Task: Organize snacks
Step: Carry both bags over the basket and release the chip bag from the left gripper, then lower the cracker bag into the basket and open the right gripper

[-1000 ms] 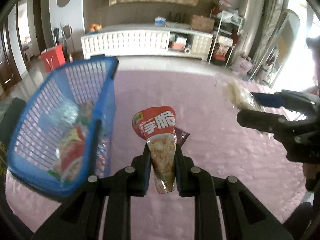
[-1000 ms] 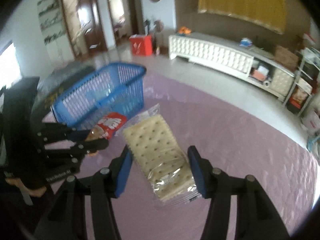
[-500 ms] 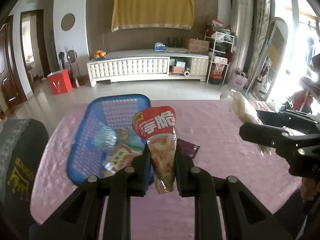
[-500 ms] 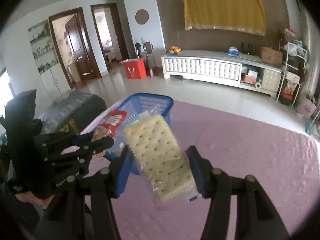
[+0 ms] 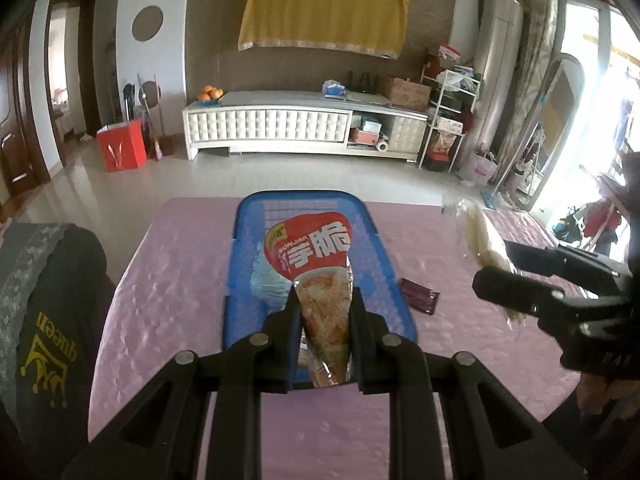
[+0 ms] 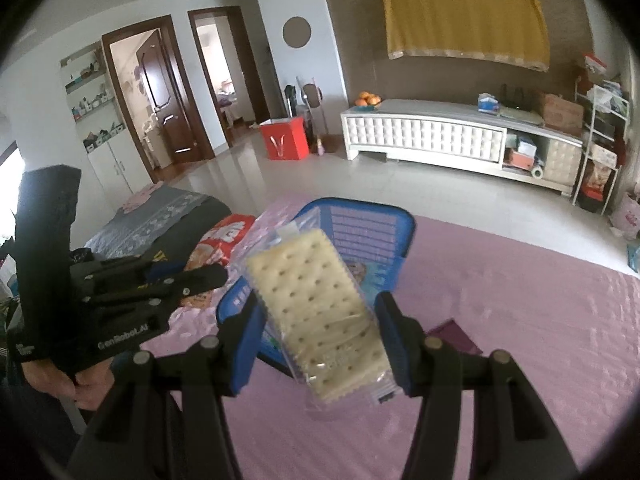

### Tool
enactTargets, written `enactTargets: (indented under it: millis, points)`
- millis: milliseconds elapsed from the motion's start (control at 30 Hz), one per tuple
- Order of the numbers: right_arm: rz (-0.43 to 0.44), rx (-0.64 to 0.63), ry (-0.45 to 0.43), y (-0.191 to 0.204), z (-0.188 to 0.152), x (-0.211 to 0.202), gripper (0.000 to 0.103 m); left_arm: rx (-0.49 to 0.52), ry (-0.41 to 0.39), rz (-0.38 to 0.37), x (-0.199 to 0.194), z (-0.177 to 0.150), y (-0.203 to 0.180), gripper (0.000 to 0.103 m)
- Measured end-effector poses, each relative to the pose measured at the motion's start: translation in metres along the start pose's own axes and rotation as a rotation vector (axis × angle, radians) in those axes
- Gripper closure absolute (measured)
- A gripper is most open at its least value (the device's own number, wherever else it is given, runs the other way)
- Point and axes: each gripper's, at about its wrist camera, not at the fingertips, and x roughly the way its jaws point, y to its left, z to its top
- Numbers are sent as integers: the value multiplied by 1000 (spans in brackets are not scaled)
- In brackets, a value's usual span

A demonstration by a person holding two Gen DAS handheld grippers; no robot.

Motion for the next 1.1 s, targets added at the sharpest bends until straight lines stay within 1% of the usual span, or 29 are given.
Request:
enactTargets:
  millis: [200, 400, 533, 633, 667, 767, 800, 867, 900, 933, 967, 1100]
  points:
    - [-9, 8, 31, 11, 3, 28, 43, -6, 47, 6, 28, -1, 19, 84]
    - [-17, 17, 80, 8, 0, 51, 43, -3, 96, -17, 60, -6, 29, 84]
    - [-30, 29, 103, 6, -3, 59, 43, -8, 137, -21, 80, -12, 33, 84]
    - [-38, 38, 114, 2, -5, 62, 43, -9, 152, -34, 86, -14, 34, 84]
    - [-37, 41, 117, 2, -6, 62, 43, 5, 155, -40, 88, -16, 33, 84]
    - [-38, 40, 123, 2, -8, 61, 43, 41, 163, -22, 92, -17, 26, 82]
    - [-35, 39, 124, 3, -9, 60, 43, 43, 166, -21, 93, -18, 26, 80]
    - [-34, 34, 119, 4, -10, 56, 43, 35, 167, -28, 96, -18, 28, 69]
    - [-33, 32, 116, 5, -10, 53, 43, 30, 162, -30, 96, -17, 29, 58]
    - [-33, 31, 111, 6, -11, 50, 43, 27, 159, -19, 96, -17, 30, 52]
    - [-34, 29, 106, 7, -11, 47, 43, 26, 155, -9, 94, -17, 32, 52]
    - [-57, 18, 84, 10, -6, 36, 43, 5, 144, -14, 83, -15, 38, 48]
